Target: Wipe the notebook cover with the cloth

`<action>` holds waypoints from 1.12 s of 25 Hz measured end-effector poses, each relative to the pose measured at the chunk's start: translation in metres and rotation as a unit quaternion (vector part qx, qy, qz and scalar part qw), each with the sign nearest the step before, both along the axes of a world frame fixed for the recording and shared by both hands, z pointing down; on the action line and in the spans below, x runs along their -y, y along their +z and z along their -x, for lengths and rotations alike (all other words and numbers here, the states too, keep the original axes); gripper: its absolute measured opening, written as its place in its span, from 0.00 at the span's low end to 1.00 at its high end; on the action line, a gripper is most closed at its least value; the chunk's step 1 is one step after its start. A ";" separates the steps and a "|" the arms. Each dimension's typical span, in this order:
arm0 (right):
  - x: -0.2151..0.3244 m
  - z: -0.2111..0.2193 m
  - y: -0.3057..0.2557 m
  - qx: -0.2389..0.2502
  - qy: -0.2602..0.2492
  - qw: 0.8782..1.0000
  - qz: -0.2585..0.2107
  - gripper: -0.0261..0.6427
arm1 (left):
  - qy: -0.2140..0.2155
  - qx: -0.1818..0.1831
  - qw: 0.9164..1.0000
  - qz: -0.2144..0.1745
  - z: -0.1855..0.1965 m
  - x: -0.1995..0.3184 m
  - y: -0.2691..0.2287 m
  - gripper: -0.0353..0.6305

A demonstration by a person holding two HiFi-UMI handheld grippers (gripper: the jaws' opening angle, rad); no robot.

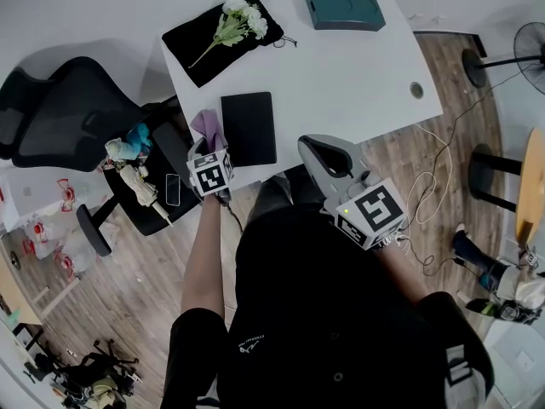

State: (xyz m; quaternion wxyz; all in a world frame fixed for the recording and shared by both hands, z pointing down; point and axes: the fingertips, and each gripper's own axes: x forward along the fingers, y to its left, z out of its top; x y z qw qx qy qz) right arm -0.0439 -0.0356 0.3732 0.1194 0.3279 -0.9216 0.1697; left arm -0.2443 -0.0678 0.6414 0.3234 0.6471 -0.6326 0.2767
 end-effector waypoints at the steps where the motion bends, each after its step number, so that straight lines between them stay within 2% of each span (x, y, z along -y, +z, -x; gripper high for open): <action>1: -0.001 0.000 -0.001 0.001 -0.002 1.000 0.000 0.04 | -0.002 -0.001 1.000 -0.003 0.000 -0.001 -0.003 0.17; 13: -0.014 0.003 -0.003 0.007 -0.018 1.000 -0.006 0.04 | -0.002 -0.021 0.999 -0.028 -0.015 -0.021 -0.026 0.17; 28: -0.025 0.005 -0.002 0.006 -0.017 1.000 -0.004 0.04 | 0.062 -0.055 0.996 -0.031 -0.081 -0.043 -0.032 0.17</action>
